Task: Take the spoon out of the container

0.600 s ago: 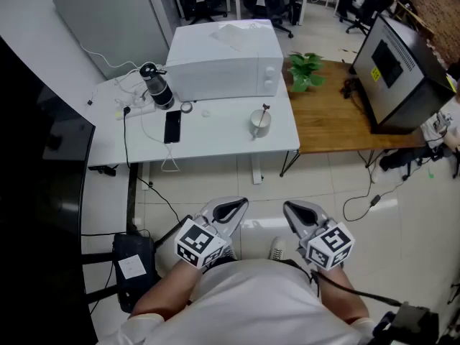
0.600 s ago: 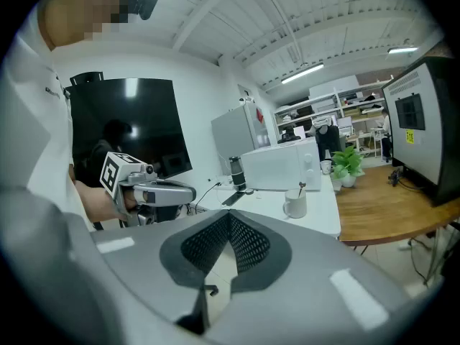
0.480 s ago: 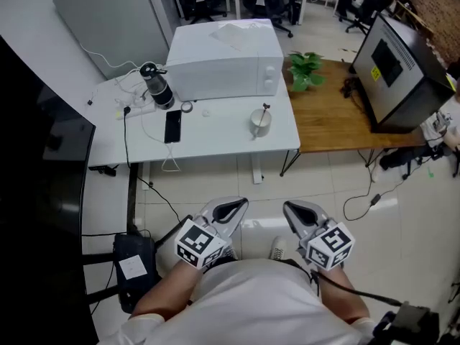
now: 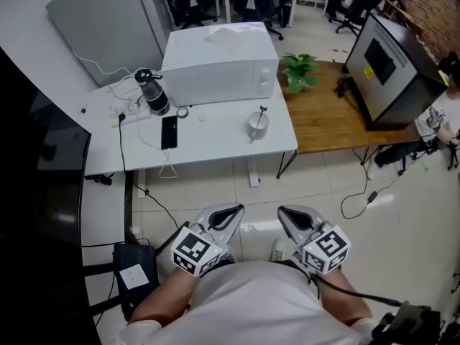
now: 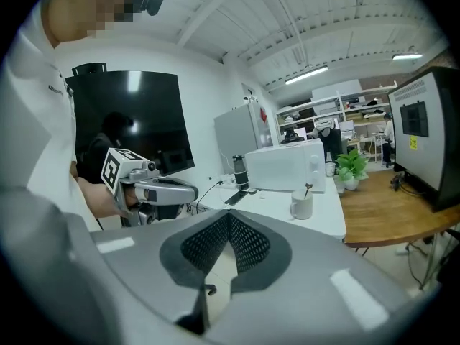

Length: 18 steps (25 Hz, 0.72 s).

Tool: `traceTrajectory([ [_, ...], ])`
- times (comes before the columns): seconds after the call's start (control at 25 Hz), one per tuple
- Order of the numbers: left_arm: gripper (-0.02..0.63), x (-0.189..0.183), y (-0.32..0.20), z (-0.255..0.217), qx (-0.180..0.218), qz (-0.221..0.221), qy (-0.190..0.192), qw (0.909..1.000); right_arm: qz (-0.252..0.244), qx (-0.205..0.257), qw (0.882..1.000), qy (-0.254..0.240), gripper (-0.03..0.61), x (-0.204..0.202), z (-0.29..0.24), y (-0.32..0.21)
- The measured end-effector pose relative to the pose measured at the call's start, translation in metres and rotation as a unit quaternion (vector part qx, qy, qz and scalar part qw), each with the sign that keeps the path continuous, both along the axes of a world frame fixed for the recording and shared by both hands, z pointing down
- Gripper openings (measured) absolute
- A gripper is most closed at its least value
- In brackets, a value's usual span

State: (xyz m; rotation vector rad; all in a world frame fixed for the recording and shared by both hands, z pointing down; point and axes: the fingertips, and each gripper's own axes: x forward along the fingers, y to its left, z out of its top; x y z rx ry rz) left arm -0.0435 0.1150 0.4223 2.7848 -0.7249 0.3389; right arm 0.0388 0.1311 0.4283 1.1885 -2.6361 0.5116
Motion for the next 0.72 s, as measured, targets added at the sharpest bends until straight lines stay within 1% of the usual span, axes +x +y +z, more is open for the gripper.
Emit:
traceTrajectory([
  [0.2, 0.005, -0.016, -0.001, 0.002, -0.001, 0.011, 0.008, 0.9999, 0.006, -0.006, 1.000, 0.011, 0.006, -0.017, 0.004, -0.004],
  [0.36, 0.005, -0.034, -0.003, 0.007, -0.001, 0.025, 0.006, 0.9997, 0.014, -0.010, 1.000, 0.017, 0.006, -0.031, 0.007, -0.008],
  [0.52, 0.005, -0.054, -0.008, 0.013, -0.012, 0.027, 0.008, 0.9995, 0.030, -0.010, 0.999, 0.013, 0.006, -0.045, 0.007, -0.014],
  [0.72, 0.005, -0.069, -0.019, 0.012, -0.016, 0.024, 0.015, 0.9994, 0.044, -0.012, 0.999, 0.016, 0.006, -0.047, 0.005, -0.024],
])
